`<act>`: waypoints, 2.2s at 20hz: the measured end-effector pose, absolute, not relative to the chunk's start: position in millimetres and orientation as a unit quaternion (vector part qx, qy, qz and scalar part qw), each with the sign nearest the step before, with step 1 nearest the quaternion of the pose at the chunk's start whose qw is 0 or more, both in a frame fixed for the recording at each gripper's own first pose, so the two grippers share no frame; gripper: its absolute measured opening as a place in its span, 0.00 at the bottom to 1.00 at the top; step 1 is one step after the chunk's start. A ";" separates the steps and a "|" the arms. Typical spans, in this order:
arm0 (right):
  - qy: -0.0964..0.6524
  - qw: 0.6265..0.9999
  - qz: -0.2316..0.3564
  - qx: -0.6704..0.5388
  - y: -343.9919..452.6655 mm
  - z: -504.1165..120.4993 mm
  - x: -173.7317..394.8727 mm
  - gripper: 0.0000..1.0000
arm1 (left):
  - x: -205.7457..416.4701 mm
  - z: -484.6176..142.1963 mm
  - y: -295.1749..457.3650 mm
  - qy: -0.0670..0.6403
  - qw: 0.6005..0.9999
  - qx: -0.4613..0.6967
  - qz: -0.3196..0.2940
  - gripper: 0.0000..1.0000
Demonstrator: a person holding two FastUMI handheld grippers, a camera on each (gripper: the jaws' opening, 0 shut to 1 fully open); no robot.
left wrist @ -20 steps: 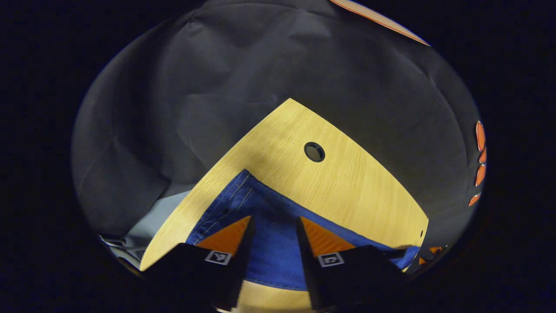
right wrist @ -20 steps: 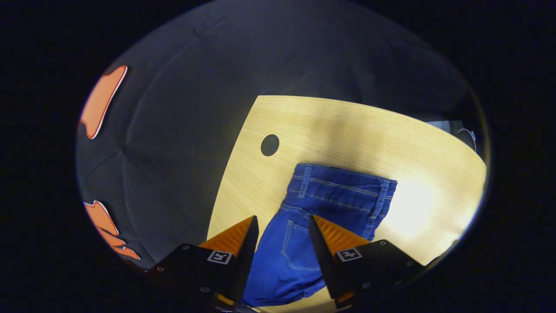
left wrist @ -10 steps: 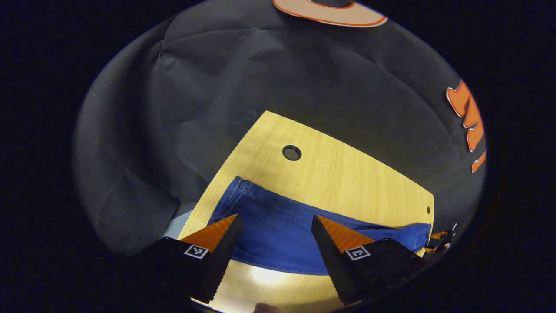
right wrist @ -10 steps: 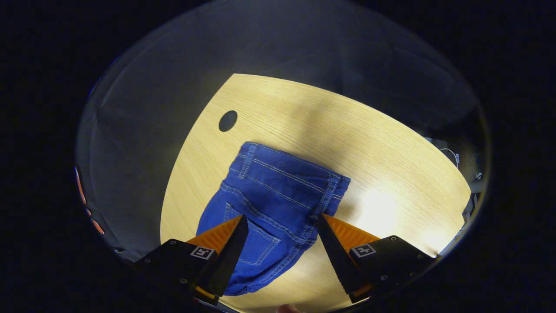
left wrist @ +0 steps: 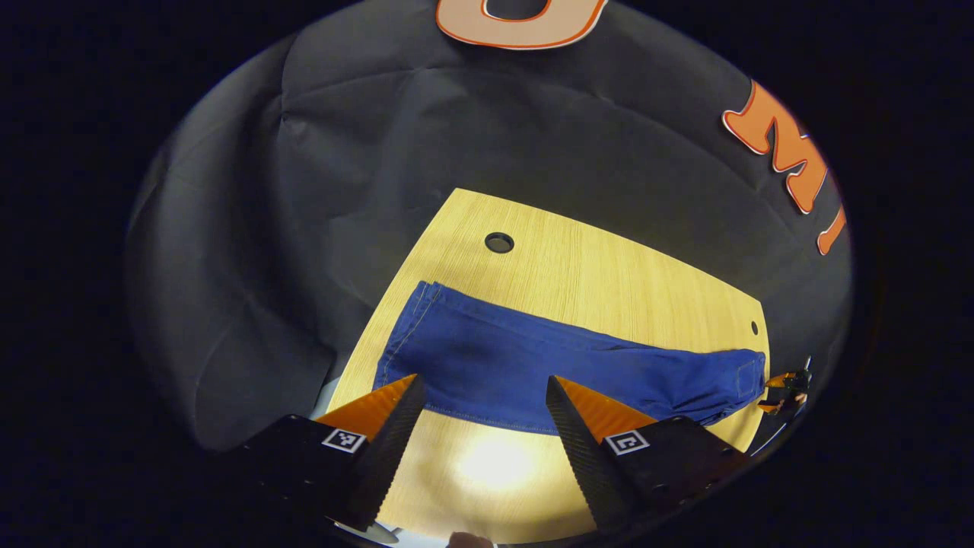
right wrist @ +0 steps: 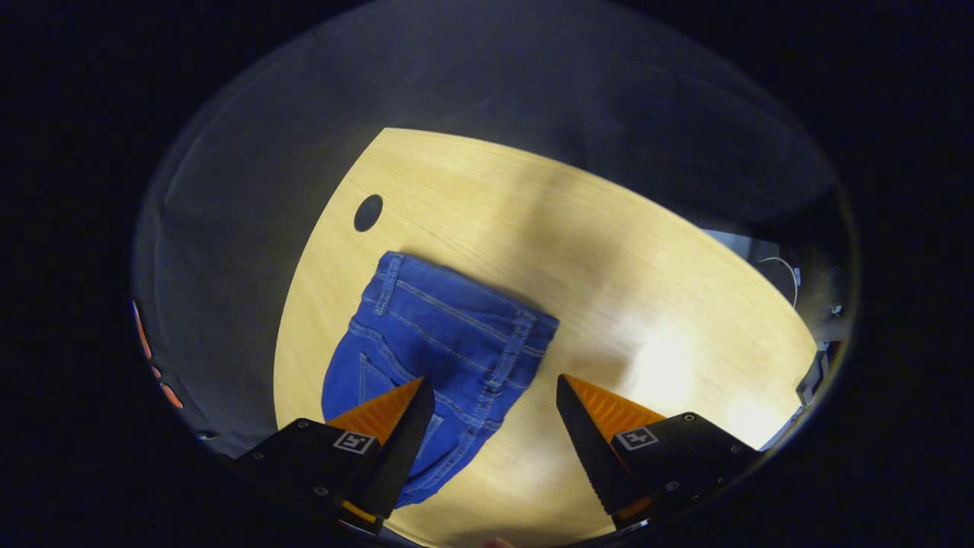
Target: Grasp the waist and the cuffs of the jeans and fold them to make the two legs overlap; first hold the waist and fold one-third of the jeans toward the cuffs, then hold the cuffs and fold the remaining one-third in the same direction to finish folding.
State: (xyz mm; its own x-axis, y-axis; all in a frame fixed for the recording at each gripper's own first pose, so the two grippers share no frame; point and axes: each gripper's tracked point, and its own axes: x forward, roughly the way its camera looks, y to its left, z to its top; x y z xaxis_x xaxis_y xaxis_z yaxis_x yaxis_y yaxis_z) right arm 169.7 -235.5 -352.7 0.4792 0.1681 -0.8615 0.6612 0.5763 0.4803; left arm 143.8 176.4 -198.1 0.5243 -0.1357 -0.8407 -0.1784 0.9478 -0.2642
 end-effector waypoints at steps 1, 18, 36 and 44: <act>0.480 0.740 -0.162 0.443 -234.0 -353.7 175.8 0.99 | 136.2 -200.1 171.8 0.490 0.855 -0.166 0.016 0.98; 0.355 0.786 -0.046 0.505 -204.6 -296.1 215.8 0.21 | 71.2 -202.0 132.4 0.452 0.867 -0.209 0.036 0.98; 0.328 0.797 0.127 0.490 22.3 -173.1 177.1 0.21 | 106.0 -251.1 167.4 0.457 0.852 -0.253 -0.026 0.98; 0.373 0.779 0.179 0.471 119.1 -177.8 158.3 0.20 | 117.2 -283.8 195.1 0.463 0.840 -0.283 -0.023 0.98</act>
